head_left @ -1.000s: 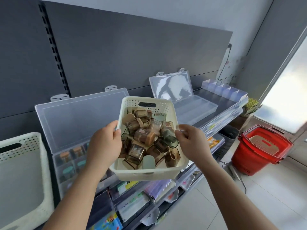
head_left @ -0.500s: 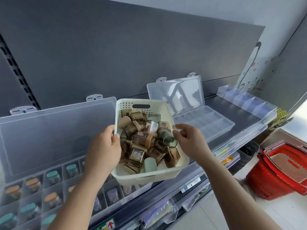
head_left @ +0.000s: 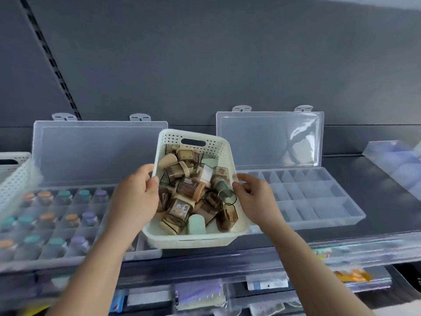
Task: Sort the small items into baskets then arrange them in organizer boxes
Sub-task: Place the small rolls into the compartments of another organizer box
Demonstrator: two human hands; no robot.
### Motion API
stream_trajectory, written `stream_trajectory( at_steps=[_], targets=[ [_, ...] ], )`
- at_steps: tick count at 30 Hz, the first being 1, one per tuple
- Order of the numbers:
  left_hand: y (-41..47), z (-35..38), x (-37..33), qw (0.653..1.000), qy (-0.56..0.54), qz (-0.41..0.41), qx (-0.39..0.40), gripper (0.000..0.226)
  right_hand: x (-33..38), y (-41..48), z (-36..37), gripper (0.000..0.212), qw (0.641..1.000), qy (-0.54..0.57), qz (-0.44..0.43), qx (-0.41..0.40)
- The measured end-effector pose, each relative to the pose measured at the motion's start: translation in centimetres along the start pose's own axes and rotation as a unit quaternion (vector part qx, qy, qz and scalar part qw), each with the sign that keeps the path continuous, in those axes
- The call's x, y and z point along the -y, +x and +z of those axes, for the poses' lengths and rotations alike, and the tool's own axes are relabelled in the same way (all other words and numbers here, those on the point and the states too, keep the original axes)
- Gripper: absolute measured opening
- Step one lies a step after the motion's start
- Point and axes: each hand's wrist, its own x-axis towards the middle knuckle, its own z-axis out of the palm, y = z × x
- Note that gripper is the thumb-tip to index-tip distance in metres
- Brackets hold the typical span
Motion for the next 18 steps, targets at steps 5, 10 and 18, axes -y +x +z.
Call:
stream_trajectory(
  at_steps=[5,10,18],
  targets=[
    [-1.7,0.8,-1.0,0.999,0.006,-0.031,-0.011,0.033,-1.6,-0.1,-0.3,0.023,0.999,0.001,-0.008,0.035],
    [-1.7,1.7,-1.4,0.999,0.009,-0.045,0.003,0.035,-2.5,-0.1,-0.9,0.031,0.999,-0.011,-0.002,0.038],
    [-0.9,3.8,0.5,0.997,0.054,-0.044,0.044,0.031,-2.8,0.3,-1.0,0.033,0.998,-0.045,0.011,0.034]
  ],
)
